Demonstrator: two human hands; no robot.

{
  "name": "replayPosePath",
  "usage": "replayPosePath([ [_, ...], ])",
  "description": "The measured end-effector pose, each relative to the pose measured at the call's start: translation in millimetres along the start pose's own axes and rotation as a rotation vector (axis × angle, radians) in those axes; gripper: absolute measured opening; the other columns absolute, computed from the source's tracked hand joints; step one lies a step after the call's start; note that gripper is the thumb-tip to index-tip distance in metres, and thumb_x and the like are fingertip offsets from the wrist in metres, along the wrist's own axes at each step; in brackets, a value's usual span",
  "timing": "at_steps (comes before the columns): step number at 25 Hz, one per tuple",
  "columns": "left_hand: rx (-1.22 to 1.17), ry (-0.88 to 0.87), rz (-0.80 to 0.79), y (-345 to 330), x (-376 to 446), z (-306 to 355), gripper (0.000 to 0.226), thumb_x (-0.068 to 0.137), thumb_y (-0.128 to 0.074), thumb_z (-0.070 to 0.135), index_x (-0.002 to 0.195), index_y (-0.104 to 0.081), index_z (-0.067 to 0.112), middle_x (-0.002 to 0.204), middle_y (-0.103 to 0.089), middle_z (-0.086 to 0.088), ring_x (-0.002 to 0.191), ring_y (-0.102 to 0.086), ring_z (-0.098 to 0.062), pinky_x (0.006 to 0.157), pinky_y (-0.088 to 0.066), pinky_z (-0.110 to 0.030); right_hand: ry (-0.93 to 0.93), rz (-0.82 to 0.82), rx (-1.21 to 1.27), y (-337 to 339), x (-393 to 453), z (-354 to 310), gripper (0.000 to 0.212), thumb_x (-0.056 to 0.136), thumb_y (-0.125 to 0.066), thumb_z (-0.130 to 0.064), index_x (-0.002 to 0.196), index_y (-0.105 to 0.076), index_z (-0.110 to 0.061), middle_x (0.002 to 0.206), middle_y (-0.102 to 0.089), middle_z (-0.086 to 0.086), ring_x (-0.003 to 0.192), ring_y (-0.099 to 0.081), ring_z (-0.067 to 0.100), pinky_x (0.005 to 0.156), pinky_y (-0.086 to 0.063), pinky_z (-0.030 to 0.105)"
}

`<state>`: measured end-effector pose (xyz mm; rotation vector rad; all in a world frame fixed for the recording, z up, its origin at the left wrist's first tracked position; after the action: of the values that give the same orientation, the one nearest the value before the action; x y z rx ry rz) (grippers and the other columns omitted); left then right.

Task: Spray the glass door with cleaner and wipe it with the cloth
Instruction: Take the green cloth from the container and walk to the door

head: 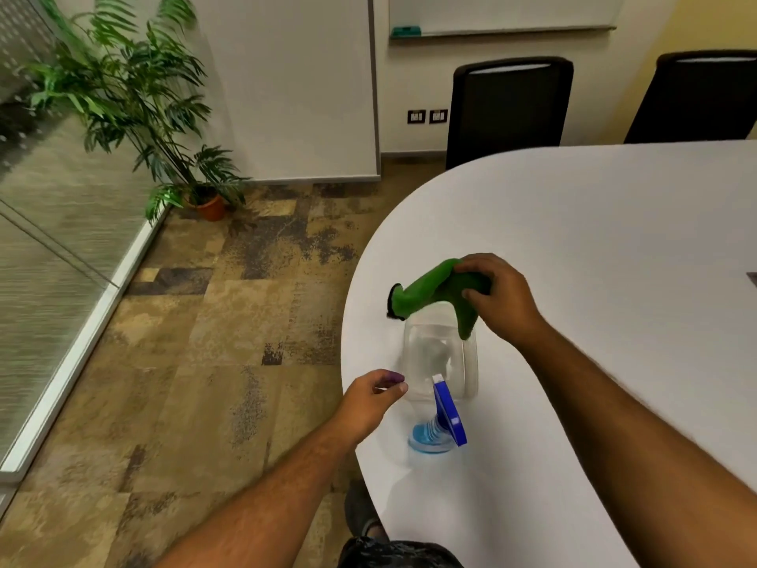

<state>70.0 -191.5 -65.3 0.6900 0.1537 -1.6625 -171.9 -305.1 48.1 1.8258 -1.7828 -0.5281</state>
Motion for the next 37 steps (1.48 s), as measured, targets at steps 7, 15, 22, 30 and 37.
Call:
replayPosePath([
  [7, -0.367, -0.192, 0.185, 38, -43, 64, 0.067, 0.092, -0.083, 0.038, 0.15, -0.052, 0.027, 0.147, -0.064, 0.002, 0.133, -0.062, -0.017, 0.108, -0.055, -0.037, 0.269, -0.041, 0.5, 47, -31, -131, 0.039, 0.093, -0.064, 0.011, 0.112, -0.081, -0.018, 0.121, -0.076, -0.001, 0.117, -0.07, 0.012, 0.095, -0.06, 0.026],
  [15, -0.777, -0.448, 0.513, 111, -157, 80, 0.022, 0.088, -0.083, 0.016, 0.107, -0.084, 0.027, 0.111, -0.085, 0.007, 0.104, -0.081, -0.01, 0.087, -0.066, -0.031, 0.098, -0.471, 0.94, -30, -52, -220, 0.037, 0.097, -0.052, 0.012, 0.112, -0.081, -0.005, 0.106, -0.083, 0.012, 0.092, -0.079, 0.019, 0.082, -0.064, 0.029],
  [22, -1.065, -0.264, 0.523, 179, -231, 30, 0.061, 0.084, -0.079, 0.047, 0.134, -0.074, 0.013, 0.126, -0.08, -0.019, 0.114, -0.079, -0.039, 0.087, -0.066, -0.056, -0.415, -0.883, 1.362, -147, -128, -243, 0.067, 0.095, -0.056, -0.067, 0.107, -0.086, -0.009, 0.109, -0.084, 0.014, 0.099, -0.082, 0.029, 0.081, -0.067, 0.043],
  [30, -0.928, -0.243, 0.738, 334, -327, -104, 0.059, 0.08, -0.085, 0.039, 0.13, -0.072, 0.01, 0.126, -0.08, -0.017, 0.107, -0.081, -0.029, 0.088, -0.067, -0.042, -0.507, -1.003, 1.236, -285, -215, -330, 0.045, 0.09, -0.065, -0.038, 0.116, -0.084, -0.006, 0.12, -0.08, 0.019, 0.103, -0.081, 0.035, 0.082, -0.067, 0.049],
  [37, -0.162, -0.397, 1.224, 441, -450, -221, 0.054, 0.089, -0.086, 0.012, 0.138, -0.064, 0.019, 0.139, -0.063, -0.002, 0.131, -0.062, -0.019, 0.112, -0.052, -0.039, -0.502, -0.968, 1.2, -431, -307, -466, 0.038, 0.091, -0.056, -0.026, 0.101, -0.087, -0.005, 0.108, -0.082, 0.02, 0.09, -0.082, 0.036, 0.075, -0.067, 0.046],
])
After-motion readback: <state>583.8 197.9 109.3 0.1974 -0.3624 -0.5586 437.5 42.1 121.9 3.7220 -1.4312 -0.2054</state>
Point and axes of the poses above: each hand's wrist, its own x-axis towards the middle knuckle, its own y-axis out of the back of the hand, z = x × y, the point moved 2 cm from there along x, towards the middle knuckle
